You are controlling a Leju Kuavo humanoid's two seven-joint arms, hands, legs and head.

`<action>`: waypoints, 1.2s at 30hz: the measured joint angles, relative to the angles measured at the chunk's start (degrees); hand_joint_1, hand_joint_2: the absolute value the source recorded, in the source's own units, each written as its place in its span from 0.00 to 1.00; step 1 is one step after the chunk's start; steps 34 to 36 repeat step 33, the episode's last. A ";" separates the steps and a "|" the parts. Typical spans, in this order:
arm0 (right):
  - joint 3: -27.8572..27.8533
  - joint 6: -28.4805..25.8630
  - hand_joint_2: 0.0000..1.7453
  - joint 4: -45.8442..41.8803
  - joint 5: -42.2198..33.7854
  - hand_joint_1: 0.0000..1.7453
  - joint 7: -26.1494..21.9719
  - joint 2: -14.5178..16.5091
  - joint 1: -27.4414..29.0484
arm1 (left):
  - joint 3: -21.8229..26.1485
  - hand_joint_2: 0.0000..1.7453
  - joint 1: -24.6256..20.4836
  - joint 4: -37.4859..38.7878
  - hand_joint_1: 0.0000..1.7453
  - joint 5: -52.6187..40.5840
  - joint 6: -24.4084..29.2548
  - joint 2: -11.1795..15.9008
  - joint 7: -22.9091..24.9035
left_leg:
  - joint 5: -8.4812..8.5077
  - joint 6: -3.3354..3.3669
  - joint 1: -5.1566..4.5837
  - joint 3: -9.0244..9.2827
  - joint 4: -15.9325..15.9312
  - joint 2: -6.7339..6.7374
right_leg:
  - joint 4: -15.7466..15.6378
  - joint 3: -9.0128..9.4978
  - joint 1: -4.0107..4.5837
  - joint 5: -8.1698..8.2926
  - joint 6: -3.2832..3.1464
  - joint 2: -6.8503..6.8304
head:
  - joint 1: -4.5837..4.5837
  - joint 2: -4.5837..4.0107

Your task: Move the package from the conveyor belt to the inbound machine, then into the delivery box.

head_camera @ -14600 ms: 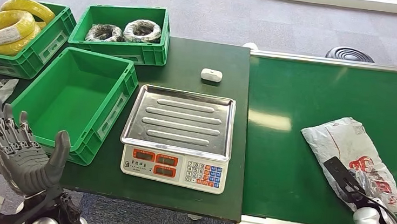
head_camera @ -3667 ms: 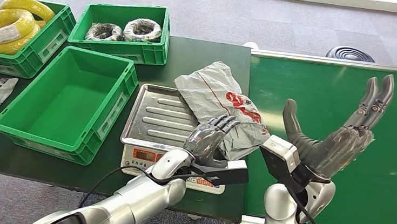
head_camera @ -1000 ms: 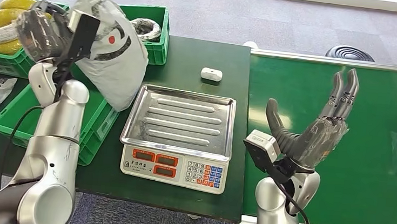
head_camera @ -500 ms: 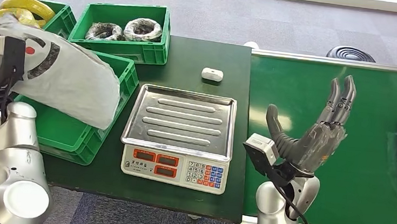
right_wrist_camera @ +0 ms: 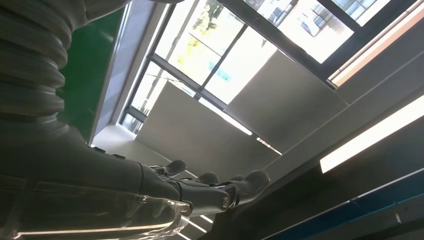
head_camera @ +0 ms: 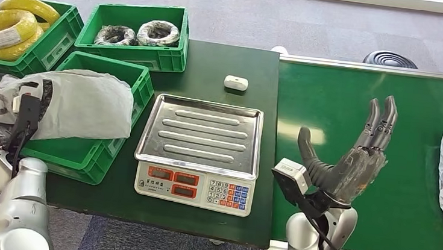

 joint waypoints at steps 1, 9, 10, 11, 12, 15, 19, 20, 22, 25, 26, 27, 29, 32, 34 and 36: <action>0.13 0.00 1.00 -0.04 0.00 0.00 -0.04 0.00 0.17 | 0.50 1.00 0.50 0.09 0.00 0.20 0.04 -0.30 -0.16 | 0.00 0.00 0.00 0.00 0.00 -0.01 | 0.00 0.00 0.00 0.00 0.00 0.00 | 0.01 0.00; 1.23 0.00 1.00 0.11 0.06 0.00 2.09 -0.20 -0.26 | 7.80 1.00 1.38 -2.95 0.00 9.14 0.30 -3.73 -19.50 | 0.00 0.00 0.00 0.04 0.00 -0.03 | 0.00 0.04 -0.01 0.00 0.00 -0.02 | 0.02 0.00; 1.46 0.00 1.00 0.20 0.09 0.00 2.29 -0.25 -0.43 | 8.98 1.00 1.36 -4.02 0.00 10.21 0.30 -4.56 -22.78 | 0.00 0.00 0.00 0.03 0.01 -0.04 | 0.00 0.04 -0.01 0.00 0.00 -0.03 | 0.02 0.00; 1.69 0.00 1.00 0.30 0.12 0.00 2.40 -0.29 -0.59 | 9.94 1.00 1.28 -5.17 0.00 11.34 0.30 -5.33 -25.51 | 0.01 0.00 0.00 0.03 0.01 -0.05 | 0.00 0.05 -0.01 0.00 0.00 -0.04 | 0.02 0.00; 1.87 0.00 1.00 0.41 0.14 0.00 2.48 -0.33 -0.70 | 10.56 1.00 1.17 -6.41 0.00 12.79 0.30 -6.11 -27.58 | 0.00 0.00 0.00 0.03 0.01 -0.05 | 0.00 0.05 -0.01 0.00 0.00 -0.04 | 0.02 0.00; 2.20 0.00 1.00 0.71 0.18 0.00 2.47 -0.45 -0.83 | 9.24 1.00 1.59 -11.34 0.00 21.97 0.30 -8.31 -30.11 | 0.00 0.00 0.00 0.04 0.01 -0.04 | 0.00 0.05 0.00 0.01 0.00 -0.04 | 0.00 0.00; 2.15 0.00 1.00 1.03 0.17 0.00 1.45 -0.48 -0.92 | -3.35 1.00 5.64 -20.90 0.00 47.05 0.27 -10.27 -30.51 | 0.00 0.00 0.01 0.01 0.01 -0.12 | -0.01 0.04 0.01 0.00 0.00 -0.10 | -0.01 0.00; 2.08 0.00 1.00 1.16 0.10 0.00 1.14 -0.48 -0.98 | -7.77 1.00 6.99 -23.55 0.00 52.88 0.17 -10.42 -30.51 | 0.00 0.00 0.01 0.00 0.01 -0.14 | -0.01 0.04 0.01 0.00 0.00 -0.12 | 0.00 0.00; 1.84 0.00 1.00 1.44 -0.09 0.00 0.56 -0.48 -1.17 | -17.11 1.00 9.86 -29.26 0.00 63.42 -0.94 -10.36 -30.46 | 0.00 0.00 0.01 -0.02 0.01 -0.16 | -0.01 0.05 0.01 0.00 0.00 -0.13 | 0.01 0.00; 1.02 0.00 1.00 1.87 -0.11 0.00 -0.53 -0.44 -1.34 | -30.40 1.00 14.24 -38.33 0.00 73.45 -4.60 -9.98 -30.22 | 0.00 0.01 0.00 -0.03 0.01 -0.15 | -0.04 0.05 0.00 0.00 0.01 -0.13 | 0.01 0.00; 0.59 0.00 1.00 1.98 -0.03 0.00 -0.95 -0.39 -1.34 | -34.29 1.00 15.62 -41.05 0.00 75.17 -5.64 -9.80 -30.09 | 0.00 0.01 0.00 -0.03 0.01 -0.15 | -0.05 0.05 -0.01 0.00 0.01 -0.12 | 0.01 0.00; 0.12 0.00 1.00 2.07 0.05 0.00 -1.32 -0.32 -1.33 | -37.68 1.00 16.82 -43.29 0.00 76.14 -6.35 -9.59 -29.99 | -0.01 0.01 -0.01 -0.04 0.02 -0.15 | -0.05 0.05 -0.01 0.00 0.01 -0.12 | 0.01 0.00; -0.70 0.00 1.00 2.20 0.13 0.00 -1.91 -0.20 -1.31 | -43.24 1.00 18.53 -46.74 0.00 77.31 -7.06 -9.23 -29.93 | -0.01 0.01 -0.01 -0.04 0.01 -0.15 | -0.06 0.05 -0.01 0.00 0.01 -0.12 | 0.01 0.00; -1.74 0.00 1.00 2.31 0.71 0.00 -2.16 -0.03 -1.11 | -48.56 1.00 20.89 -50.37 0.00 79.91 -9.28 -8.93 -30.10 | -0.02 0.01 0.00 0.01 0.01 -0.07 | -0.06 0.03 -0.01 0.00 0.01 -0.08 | -0.02 0.00; -1.94 0.00 1.00 2.32 0.90 0.00 -2.15 0.02 -1.05 | -49.32 1.00 21.41 -50.98 0.00 80.60 -9.95 -8.89 -30.16 | -0.02 0.01 0.00 0.02 0.01 -0.05 | -0.06 0.03 -0.01 0.00 0.01 -0.07 | -0.03 0.00; -1.94 0.00 1.00 2.32 0.90 0.00 -2.15 0.02 -1.05 | -49.32 1.00 21.41 -50.98 0.00 80.60 -9.95 -8.89 -30.16 | -0.02 0.01 0.00 0.02 0.01 -0.05 | -0.06 0.03 -0.01 0.00 0.01 -0.07 | -0.03 0.00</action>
